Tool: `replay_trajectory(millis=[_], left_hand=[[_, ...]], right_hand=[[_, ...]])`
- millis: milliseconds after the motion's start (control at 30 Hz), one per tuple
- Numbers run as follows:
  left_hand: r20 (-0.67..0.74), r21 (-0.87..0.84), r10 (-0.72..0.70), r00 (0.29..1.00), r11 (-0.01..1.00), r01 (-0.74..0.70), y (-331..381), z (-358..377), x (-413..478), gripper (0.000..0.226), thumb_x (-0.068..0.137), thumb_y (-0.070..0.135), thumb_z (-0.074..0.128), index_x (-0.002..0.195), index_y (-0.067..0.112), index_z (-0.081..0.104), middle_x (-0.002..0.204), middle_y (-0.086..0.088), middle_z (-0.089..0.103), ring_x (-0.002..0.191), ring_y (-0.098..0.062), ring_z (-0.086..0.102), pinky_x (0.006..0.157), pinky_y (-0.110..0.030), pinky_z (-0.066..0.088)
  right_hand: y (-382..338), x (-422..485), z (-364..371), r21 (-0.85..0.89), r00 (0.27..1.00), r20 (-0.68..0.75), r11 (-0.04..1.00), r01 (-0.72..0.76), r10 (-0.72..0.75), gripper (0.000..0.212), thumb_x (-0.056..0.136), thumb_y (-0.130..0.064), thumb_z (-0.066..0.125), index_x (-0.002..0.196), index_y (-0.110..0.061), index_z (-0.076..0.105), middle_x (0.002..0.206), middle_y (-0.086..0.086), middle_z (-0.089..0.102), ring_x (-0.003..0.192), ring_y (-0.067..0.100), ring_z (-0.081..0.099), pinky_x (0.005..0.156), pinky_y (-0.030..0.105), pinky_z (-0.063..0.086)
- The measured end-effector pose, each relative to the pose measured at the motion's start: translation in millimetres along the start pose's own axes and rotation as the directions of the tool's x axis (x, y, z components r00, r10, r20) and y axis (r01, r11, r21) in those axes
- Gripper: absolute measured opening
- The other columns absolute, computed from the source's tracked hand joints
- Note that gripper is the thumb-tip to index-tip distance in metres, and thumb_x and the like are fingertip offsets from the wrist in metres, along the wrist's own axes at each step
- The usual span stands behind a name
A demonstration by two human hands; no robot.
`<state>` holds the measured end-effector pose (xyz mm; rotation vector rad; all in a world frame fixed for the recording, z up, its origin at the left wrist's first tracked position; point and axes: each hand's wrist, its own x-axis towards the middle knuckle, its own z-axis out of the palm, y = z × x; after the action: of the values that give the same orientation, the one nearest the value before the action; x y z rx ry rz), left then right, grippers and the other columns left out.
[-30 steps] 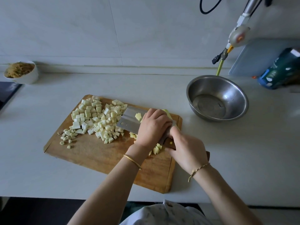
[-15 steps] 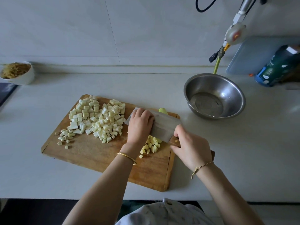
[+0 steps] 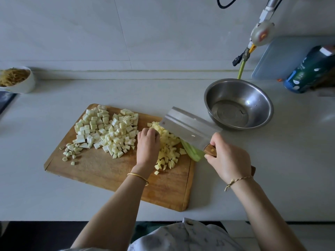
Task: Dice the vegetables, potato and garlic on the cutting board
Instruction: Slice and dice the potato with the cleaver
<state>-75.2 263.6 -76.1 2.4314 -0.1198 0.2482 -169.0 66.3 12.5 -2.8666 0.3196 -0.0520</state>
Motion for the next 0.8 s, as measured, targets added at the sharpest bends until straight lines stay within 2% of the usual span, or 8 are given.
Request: replay_trajectory(millis=[100, 167, 267, 333, 367, 633, 733, 800], left_hand=[[-0.079, -0.006, -0.001, 0.997, 1.0, 0.001, -2, -7, -1, 0.011, 0.091, 0.012, 0.06, 0.094, 0.006, 0.069, 0.1, -0.005, 0.063, 0.1, -0.023, 0.051, 0.082, -0.024, 0.034], [-0.169, -0.074, -0.067, 0.983, 0.996, 0.055, -3, -15, -6, 0.014, 0.092, 0.013, 0.059, 0.096, 0.006, 0.071, 0.104, -0.003, 0.064, 0.105, -0.024, 0.05, 0.087, -0.025, 0.034], [-0.262, -0.339, -0.372, 0.891, 0.9, 0.276, -1, -23, -27, 0.027, 0.098, 0.014, 0.046, 0.116, 0.007, 0.064, 0.122, -0.001, 0.055, 0.116, -0.014, 0.044, 0.097, -0.023, 0.034], [-0.231, -0.5, -0.57, 0.789, 0.765, 0.406, 4, -20, -47, 0.033, 0.101, 0.015, 0.037, 0.128, 0.007, 0.055, 0.133, -0.004, 0.047, 0.123, -0.012, 0.04, 0.101, -0.016, 0.028], [-0.207, -0.531, -0.605, 0.769, 0.729, 0.431, 7, -15, -57, 0.035, 0.102, 0.015, 0.035, 0.133, 0.007, 0.051, 0.137, -0.005, 0.044, 0.127, -0.011, 0.037, 0.101, -0.012, 0.025], [-0.114, -0.507, -0.54, 0.834, 0.753, 0.419, 24, 18, -53, 0.046, 0.103, 0.021, 0.033, 0.147, 0.01, 0.029, 0.153, -0.004, 0.023, 0.141, -0.013, 0.019, 0.11, -0.018, 0.013], [-0.118, -0.507, -0.502, 0.857, 0.772, 0.383, 27, 22, -44, 0.046, 0.103, 0.02, 0.033, 0.147, 0.008, 0.028, 0.153, -0.005, 0.023, 0.141, -0.013, 0.019, 0.11, -0.017, 0.013], [-0.162, -0.491, -0.478, 0.863, 0.798, 0.349, 25, 19, -42, 0.044, 0.102, 0.019, 0.035, 0.145, 0.009, 0.032, 0.152, -0.005, 0.027, 0.141, -0.013, 0.021, 0.114, -0.023, 0.016]], right_hand=[[2, 3, -1, 0.074, 0.999, -0.019, 0.997, -0.034, 0.035, 0.031, 0.083, -0.032, 0.069, 0.098, -0.02, 0.045, 0.072, -0.003, 0.053, 0.076, 0.032, 0.059, 0.055, 0.03, 0.032], [1, 5, -1, 0.134, 0.999, -0.021, 0.99, -0.032, 0.035, 0.032, 0.081, -0.031, 0.071, 0.096, -0.019, 0.046, 0.078, -0.001, 0.061, 0.078, 0.033, 0.06, 0.057, 0.032, 0.038], [-2, 7, 3, 0.277, 0.998, 0.012, 0.959, -0.063, 0.062, 0.033, 0.079, -0.029, 0.072, 0.098, -0.018, 0.048, 0.088, -0.002, 0.063, 0.082, 0.031, 0.06, 0.066, 0.034, 0.044], [-6, 8, 7, 0.367, 0.997, 0.013, 0.927, -0.079, 0.08, 0.032, 0.077, -0.028, 0.073, 0.097, -0.019, 0.049, 0.089, -0.004, 0.062, 0.083, 0.029, 0.059, 0.069, 0.035, 0.046], [-8, 8, 9, 0.401, 0.996, 0.005, 0.912, -0.082, 0.087, 0.032, 0.076, -0.027, 0.073, 0.095, -0.019, 0.049, 0.088, -0.004, 0.062, 0.083, 0.028, 0.06, 0.068, 0.035, 0.046], [-12, 10, 14, 0.522, 0.99, 0.029, 0.843, -0.134, 0.139, 0.032, 0.076, -0.026, 0.075, 0.094, -0.017, 0.05, 0.081, -0.008, 0.057, 0.082, 0.024, 0.06, 0.068, 0.033, 0.045], [-7, 10, 18, 0.574, 0.985, 0.042, 0.802, -0.163, 0.17, 0.033, 0.072, -0.03, 0.076, 0.087, -0.026, 0.047, 0.079, -0.006, 0.061, 0.075, 0.026, 0.061, 0.069, 0.039, 0.05], [-4, 10, 19, 0.625, 0.98, 0.059, 0.758, -0.186, 0.192, 0.033, 0.064, -0.039, 0.072, 0.081, -0.035, 0.043, 0.077, -0.002, 0.063, 0.067, 0.029, 0.061, 0.066, 0.043, 0.052]])
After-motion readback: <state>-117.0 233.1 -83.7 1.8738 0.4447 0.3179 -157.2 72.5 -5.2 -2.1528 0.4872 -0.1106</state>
